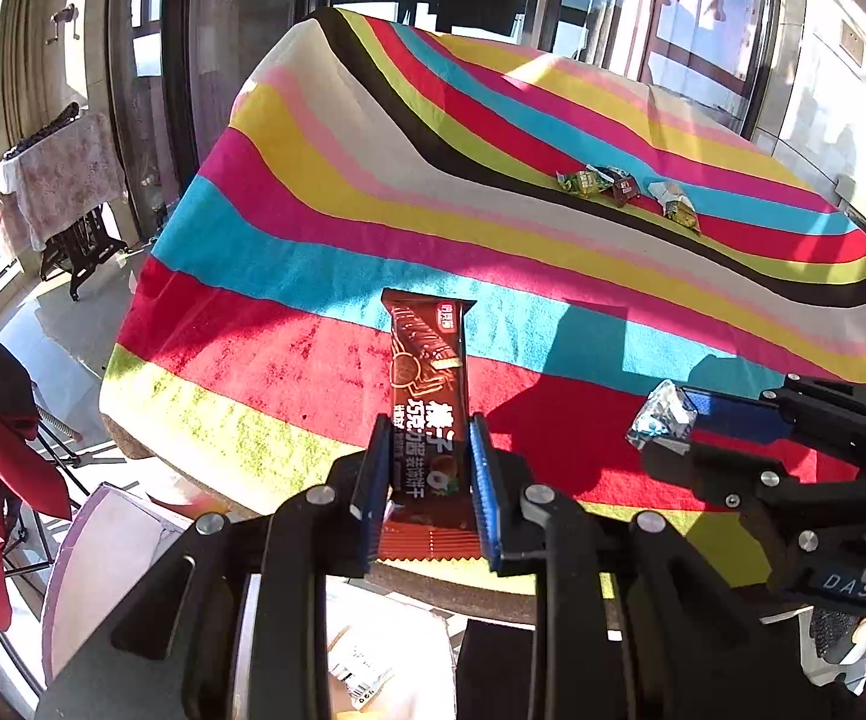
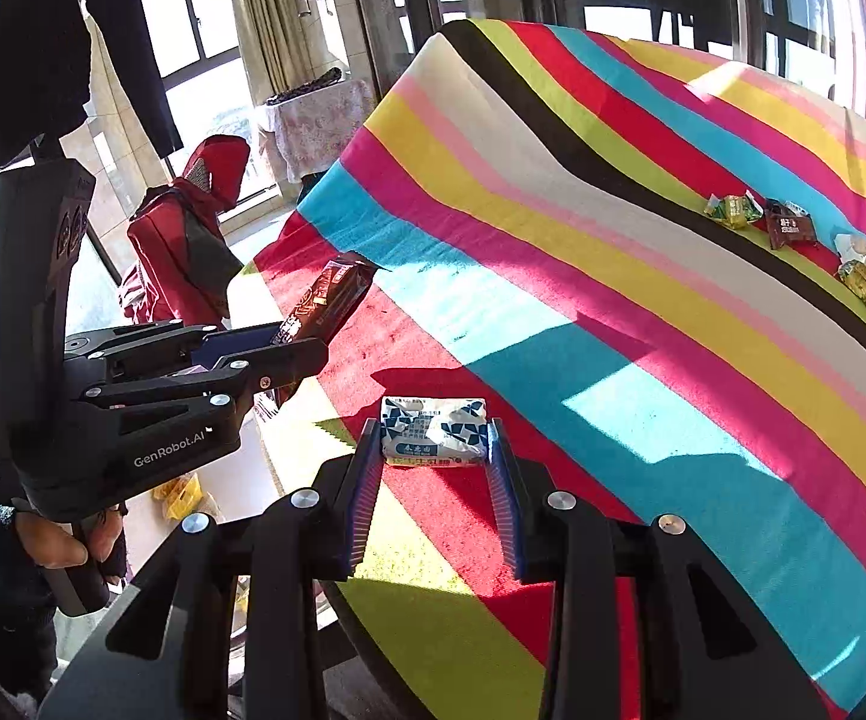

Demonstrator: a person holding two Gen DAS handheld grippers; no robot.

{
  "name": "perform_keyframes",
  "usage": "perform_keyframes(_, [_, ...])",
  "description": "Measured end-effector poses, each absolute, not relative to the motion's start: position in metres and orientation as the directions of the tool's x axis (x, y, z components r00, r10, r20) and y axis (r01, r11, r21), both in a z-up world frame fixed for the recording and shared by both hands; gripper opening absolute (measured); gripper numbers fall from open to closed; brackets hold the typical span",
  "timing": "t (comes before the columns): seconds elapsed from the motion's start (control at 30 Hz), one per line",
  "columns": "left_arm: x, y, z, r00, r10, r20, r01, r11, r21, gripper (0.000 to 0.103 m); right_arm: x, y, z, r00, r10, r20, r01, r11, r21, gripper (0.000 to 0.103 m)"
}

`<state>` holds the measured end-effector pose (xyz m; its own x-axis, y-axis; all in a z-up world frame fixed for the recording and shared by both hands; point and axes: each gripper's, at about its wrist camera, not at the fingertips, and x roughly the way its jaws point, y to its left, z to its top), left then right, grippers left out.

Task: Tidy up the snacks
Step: 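Carry the chocolate bar and milk candy to the white box and release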

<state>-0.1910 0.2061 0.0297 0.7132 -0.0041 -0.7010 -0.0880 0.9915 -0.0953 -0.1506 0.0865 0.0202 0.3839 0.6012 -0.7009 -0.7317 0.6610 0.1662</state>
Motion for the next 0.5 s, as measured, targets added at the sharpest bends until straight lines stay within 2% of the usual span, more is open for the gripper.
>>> perform_keyframes(0.23, [-0.239,0.252,0.023,0.678,0.073,-0.731,-0.217,0.971,-0.104,0.027,-0.193,0.13,0.019,0.291,0.641,-0.711,-0.835,0.533,0.139,0.034])
perform_keyframes(0.47, [-0.29,0.3,-0.011,0.571,0.117,-0.813,-0.362,0.924,-0.121,0.027,-0.236,0.177,-0.01,0.119,0.619,-0.776,-0.922,0.359,0.145,0.034])
perform_keyframes(0.5, [-0.296,0.307,-0.015,0.554,0.13,-0.822,-0.39,0.913,-0.118,0.029,-0.244,0.183,-0.015,0.098,0.613,-0.784,-0.933,0.33,0.141,0.034])
